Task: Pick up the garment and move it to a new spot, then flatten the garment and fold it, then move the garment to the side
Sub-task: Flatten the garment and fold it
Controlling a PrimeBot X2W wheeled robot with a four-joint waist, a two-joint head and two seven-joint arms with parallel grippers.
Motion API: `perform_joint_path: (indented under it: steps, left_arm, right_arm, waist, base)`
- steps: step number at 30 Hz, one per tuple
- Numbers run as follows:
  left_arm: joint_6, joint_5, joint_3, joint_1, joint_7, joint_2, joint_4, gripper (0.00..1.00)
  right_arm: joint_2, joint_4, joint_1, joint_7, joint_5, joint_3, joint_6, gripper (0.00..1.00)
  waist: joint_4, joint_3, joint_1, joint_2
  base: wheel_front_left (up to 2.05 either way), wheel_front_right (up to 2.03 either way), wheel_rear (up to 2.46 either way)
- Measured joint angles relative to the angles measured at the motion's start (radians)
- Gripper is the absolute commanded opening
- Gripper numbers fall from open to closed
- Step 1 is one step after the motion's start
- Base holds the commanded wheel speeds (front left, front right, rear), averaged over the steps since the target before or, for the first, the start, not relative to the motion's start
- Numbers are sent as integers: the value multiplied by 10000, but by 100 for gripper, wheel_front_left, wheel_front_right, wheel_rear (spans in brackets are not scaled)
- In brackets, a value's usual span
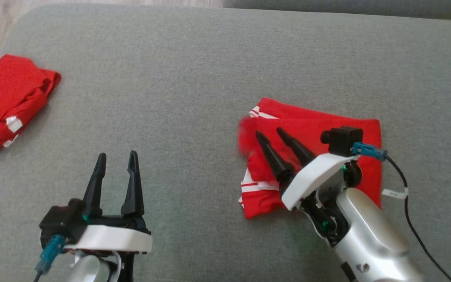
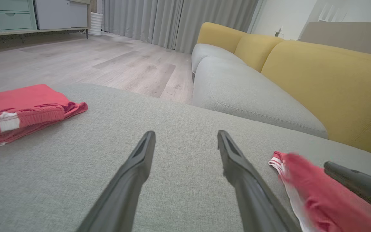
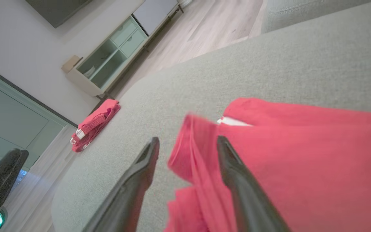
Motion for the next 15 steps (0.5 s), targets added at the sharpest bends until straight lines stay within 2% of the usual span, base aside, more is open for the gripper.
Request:
perform_joint_path:
  steps: [7, 12, 15]
  left_arm:
    - [-2, 0, -178, 2, -4, -40, 50, 100]
    - [-44, 2, -245, -24, -13, -150, 109, 100]
    - [-92, 4, -332, -166, -15, -207, 150, 100]
  right_arm:
    - [-2, 157, -575, -811, -359, -332, 0, 100]
    - [-2, 40, -596, -1402, -1787, -1551, 0, 100]
    - [-4, -487, -461, -1473, -2905, -2443, 0, 100]
  waist:
    - [-264, -139, 0, 0]
    - [-512, -224, 0, 0]
    - [-708, -268, 0, 0]
  base:
    - [0, 0, 0]
    - [0, 0, 0]
    - [0, 0, 0]
